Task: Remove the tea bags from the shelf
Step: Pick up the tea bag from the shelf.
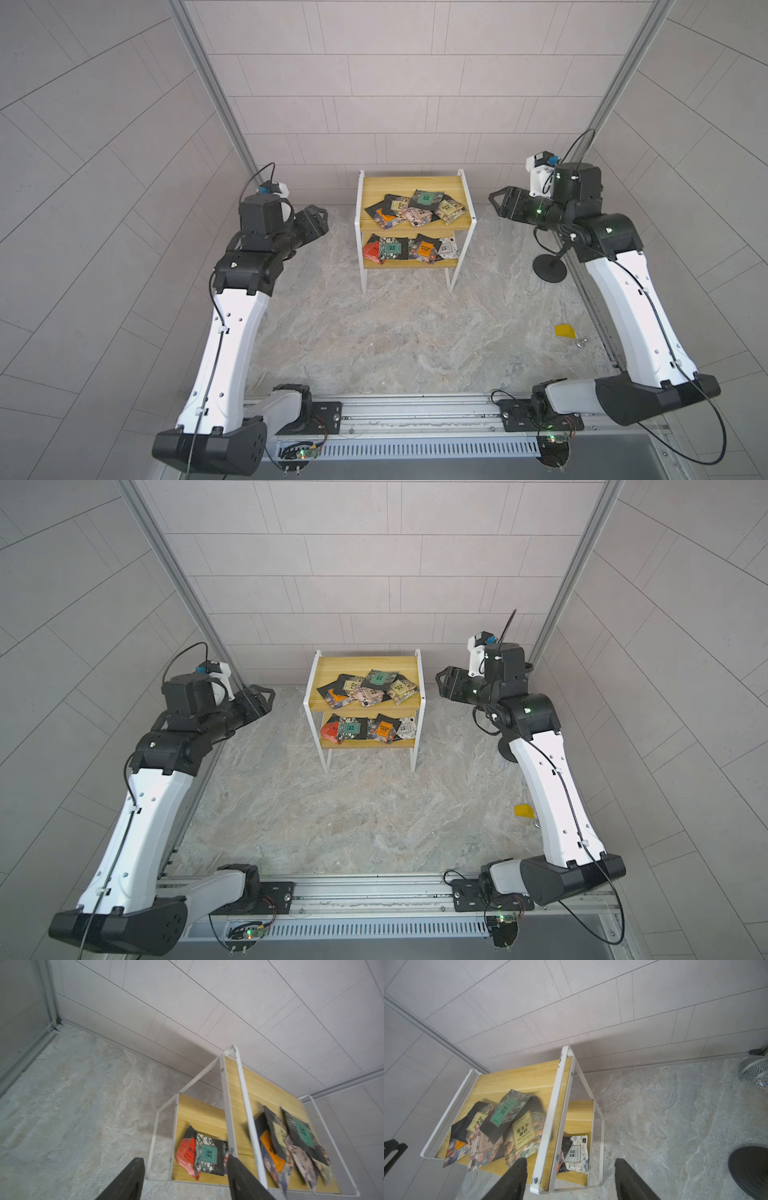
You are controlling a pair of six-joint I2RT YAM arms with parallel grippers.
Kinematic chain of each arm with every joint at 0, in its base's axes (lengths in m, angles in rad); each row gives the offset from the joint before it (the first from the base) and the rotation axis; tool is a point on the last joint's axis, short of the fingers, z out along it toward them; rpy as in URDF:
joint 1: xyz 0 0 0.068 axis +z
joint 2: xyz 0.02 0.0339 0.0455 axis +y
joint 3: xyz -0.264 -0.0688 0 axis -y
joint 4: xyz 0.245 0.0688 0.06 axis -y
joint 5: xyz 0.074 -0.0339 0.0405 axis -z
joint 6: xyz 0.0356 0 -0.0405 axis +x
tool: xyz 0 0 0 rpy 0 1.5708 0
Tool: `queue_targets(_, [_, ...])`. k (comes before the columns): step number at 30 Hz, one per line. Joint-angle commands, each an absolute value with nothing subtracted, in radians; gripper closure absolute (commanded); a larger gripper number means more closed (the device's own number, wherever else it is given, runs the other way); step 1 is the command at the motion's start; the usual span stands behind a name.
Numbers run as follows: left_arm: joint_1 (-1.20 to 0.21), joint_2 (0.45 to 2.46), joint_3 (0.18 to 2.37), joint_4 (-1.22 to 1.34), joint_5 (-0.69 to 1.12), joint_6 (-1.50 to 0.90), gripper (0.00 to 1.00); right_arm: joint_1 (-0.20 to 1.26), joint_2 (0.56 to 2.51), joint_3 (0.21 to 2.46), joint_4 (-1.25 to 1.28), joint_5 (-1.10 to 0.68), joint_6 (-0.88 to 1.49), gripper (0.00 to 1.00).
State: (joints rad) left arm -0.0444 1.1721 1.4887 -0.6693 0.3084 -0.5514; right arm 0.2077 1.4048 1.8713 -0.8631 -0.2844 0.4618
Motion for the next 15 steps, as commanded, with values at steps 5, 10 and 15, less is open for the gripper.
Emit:
queue_targets(5, [-0.068, 1.247, 1.617, -0.749, 0.484, -0.609, 0.29, 0.349, 1.629, 2.223, -1.194, -0.230, 0.419, 0.28])
queue_targets(10, [-0.078, 1.270, 1.625, -0.764, 0.500, -0.613, 0.27, 0.428, 1.777, 2.436, -1.282, -0.168, 0.376, 0.26])
queue_targets(15, [-0.092, 1.278, 1.623, -0.765, 0.510, -0.612, 0.27, 0.472, 1.891, 2.600, -1.303, -0.120, 0.345, 0.26])
